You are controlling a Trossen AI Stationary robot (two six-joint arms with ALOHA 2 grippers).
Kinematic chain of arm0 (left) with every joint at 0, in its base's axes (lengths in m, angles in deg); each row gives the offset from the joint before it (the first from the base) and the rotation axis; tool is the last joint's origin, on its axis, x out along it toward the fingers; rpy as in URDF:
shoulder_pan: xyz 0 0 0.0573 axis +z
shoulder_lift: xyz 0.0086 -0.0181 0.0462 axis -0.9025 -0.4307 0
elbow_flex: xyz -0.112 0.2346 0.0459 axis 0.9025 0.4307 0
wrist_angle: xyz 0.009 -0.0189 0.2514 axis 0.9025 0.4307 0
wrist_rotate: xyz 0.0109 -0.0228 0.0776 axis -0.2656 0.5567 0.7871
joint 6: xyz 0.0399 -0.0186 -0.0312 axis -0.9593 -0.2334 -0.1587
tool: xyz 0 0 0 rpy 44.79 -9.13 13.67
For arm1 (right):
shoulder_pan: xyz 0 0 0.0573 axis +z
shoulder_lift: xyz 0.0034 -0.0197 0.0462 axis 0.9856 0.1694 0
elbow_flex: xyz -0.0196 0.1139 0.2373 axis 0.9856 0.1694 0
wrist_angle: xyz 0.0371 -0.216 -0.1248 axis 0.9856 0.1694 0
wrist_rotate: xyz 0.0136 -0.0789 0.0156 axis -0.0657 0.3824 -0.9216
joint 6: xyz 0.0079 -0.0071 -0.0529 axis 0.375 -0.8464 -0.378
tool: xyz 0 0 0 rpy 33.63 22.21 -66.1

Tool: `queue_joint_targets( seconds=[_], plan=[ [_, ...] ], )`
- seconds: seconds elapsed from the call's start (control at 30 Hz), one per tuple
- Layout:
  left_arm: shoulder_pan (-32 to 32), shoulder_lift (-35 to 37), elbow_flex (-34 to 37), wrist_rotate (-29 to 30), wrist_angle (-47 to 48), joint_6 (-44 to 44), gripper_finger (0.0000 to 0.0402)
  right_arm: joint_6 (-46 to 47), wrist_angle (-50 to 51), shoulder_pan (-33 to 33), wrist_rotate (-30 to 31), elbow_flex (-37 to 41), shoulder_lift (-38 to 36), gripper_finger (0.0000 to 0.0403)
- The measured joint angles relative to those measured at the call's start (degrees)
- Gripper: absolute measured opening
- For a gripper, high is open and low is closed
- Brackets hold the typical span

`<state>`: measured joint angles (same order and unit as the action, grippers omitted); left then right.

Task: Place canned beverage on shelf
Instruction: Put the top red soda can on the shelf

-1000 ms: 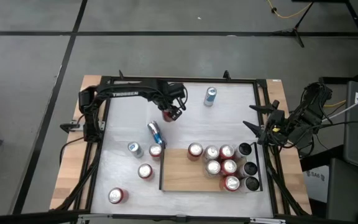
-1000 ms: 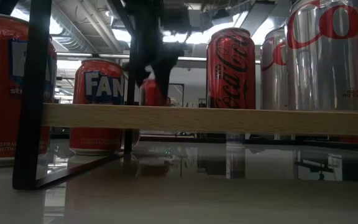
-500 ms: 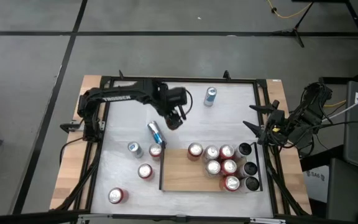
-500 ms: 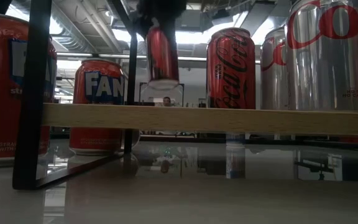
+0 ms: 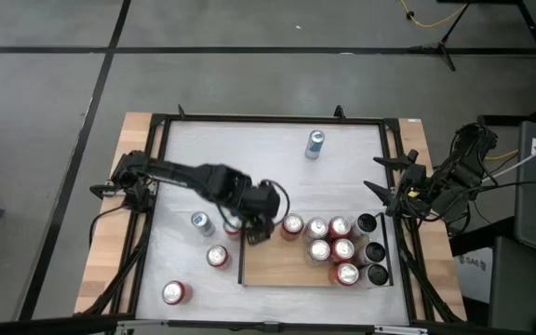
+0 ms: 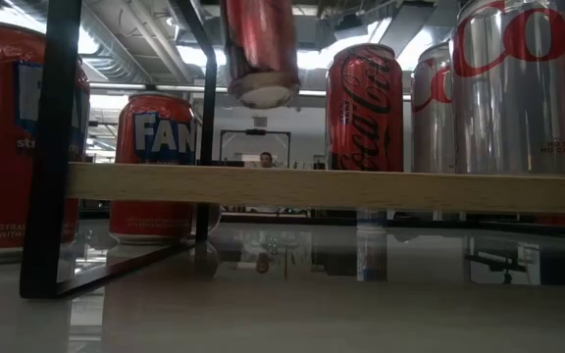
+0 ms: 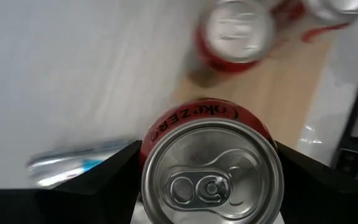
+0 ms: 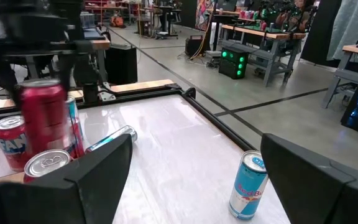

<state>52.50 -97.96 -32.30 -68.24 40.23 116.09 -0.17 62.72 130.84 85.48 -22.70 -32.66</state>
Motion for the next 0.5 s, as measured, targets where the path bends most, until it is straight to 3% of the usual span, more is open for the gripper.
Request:
queue_joint_targets(
  seconds=[0.5],
  plan=[
    [-7.17, -8.12, 0.0, -1.77, -9.52, -0.2, 0.0279, 0.0, -0.04, 0.0, -2.23, 0.0, 0.0, 0.0347]
  ],
)
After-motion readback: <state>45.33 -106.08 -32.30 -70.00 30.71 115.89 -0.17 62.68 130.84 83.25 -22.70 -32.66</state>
